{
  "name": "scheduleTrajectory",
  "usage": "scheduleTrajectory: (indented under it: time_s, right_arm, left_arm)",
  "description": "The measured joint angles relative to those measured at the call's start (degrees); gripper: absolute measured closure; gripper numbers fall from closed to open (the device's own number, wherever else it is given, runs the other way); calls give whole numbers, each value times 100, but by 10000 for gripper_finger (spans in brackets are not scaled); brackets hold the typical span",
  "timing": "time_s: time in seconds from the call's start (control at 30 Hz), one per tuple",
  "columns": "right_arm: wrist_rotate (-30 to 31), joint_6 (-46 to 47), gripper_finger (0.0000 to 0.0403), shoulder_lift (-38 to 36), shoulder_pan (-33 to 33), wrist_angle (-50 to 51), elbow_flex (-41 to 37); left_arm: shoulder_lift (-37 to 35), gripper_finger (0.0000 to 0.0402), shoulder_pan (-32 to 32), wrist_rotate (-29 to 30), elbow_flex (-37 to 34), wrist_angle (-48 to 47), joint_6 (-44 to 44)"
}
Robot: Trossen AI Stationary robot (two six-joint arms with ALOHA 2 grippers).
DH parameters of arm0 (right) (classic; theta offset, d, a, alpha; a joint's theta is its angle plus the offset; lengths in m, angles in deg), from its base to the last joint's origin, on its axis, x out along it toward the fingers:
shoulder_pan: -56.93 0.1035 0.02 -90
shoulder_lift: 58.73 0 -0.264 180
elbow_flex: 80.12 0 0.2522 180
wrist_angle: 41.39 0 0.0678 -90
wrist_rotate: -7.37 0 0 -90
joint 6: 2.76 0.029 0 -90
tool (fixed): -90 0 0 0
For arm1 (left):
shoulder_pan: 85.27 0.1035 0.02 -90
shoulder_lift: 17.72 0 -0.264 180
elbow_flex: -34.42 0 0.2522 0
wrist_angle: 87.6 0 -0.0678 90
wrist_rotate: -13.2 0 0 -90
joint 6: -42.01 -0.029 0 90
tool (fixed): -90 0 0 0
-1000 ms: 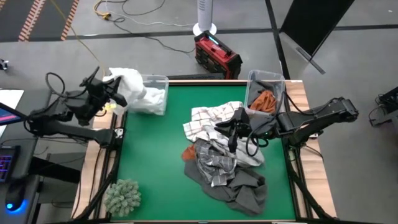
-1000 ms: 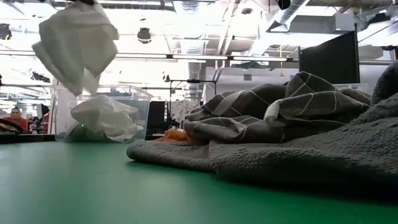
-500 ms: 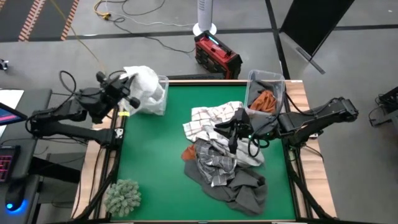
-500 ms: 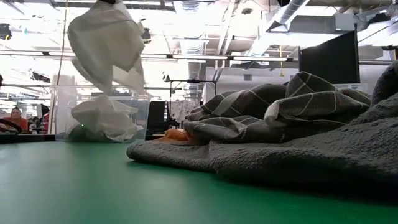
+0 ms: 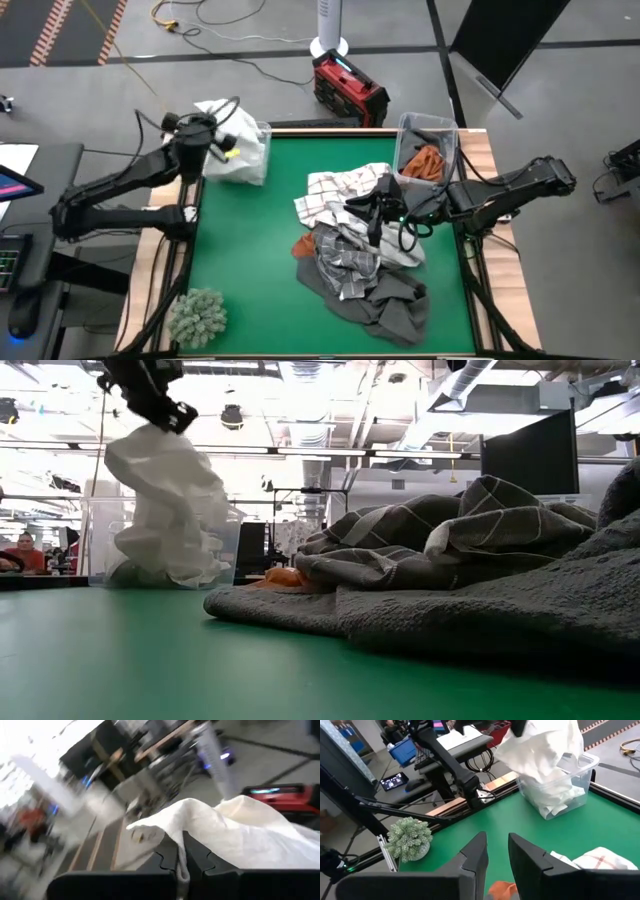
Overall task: Sort towels by color in basket
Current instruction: Put the white towel into the left transparent bin
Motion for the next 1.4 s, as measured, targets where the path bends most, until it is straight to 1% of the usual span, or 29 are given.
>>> scheduleTrajectory:
  time_s: [0.1, 0.2, 0.3, 0.4, 0.57, 0.63, 0.8, 0.87, 0.9, 0.97, 1.1, 1.23, 1.4]
  right_arm:
    - [2, 64, 295, 2, 44, -5, 1]
    - [39, 69, 295, 0, 114, -46, 0]
    - [141, 82, 295, 1, 169, -57, 0]
    - [144, 82, 295, 2, 182, -77, 0]
    - [149, 128, 295, 1, 182, -76, 0]
    - [149, 127, 295, 2, 180, -81, 0]
    - [149, 126, 295, 1, 180, -78, 0]
    - [151, 126, 295, 2, 180, -79, 0]
    - [149, 125, 295, 2, 180, -78, 0]
    - [151, 123, 295, 2, 180, -76, 0]
    - [151, 120, 295, 1, 180, -76, 0]
    - [153, 102, 295, 2, 180, -76, 0]
    - [153, 104, 295, 2, 180, -76, 0]
  left_arm:
    - [289, 401, 559, -53, -40, 122, 580]
    - [608, 401, 1087, -249, -40, 224, 1123]
    - [985, 401, 1440, -690, -40, 235, 1593]
    - [1339, 401, 1537, -1361, -40, 192, 1790]
    - [1787, 401, 1470, -2458, -40, 205, 1952]
    - [1898, 401, 1455, -3068, -40, 189, 1941]
    - [1966, 401, 1384, -5029, -40, 168, 1731]
    - [1930, 401, 1374, -5560, -40, 39, 1742]
    - [1911, 401, 1372, -5647, -39, -46, 1903]
    - [1907, 401, 1420, -5673, -31, -294, 2495]
    - [1914, 401, 1755, -5698, -34, -1062, 3424]
    - [1933, 401, 2145, -5885, -34, -1519, 3968]
    - [1935, 401, 2535, -6147, -34, -1574, 4406]
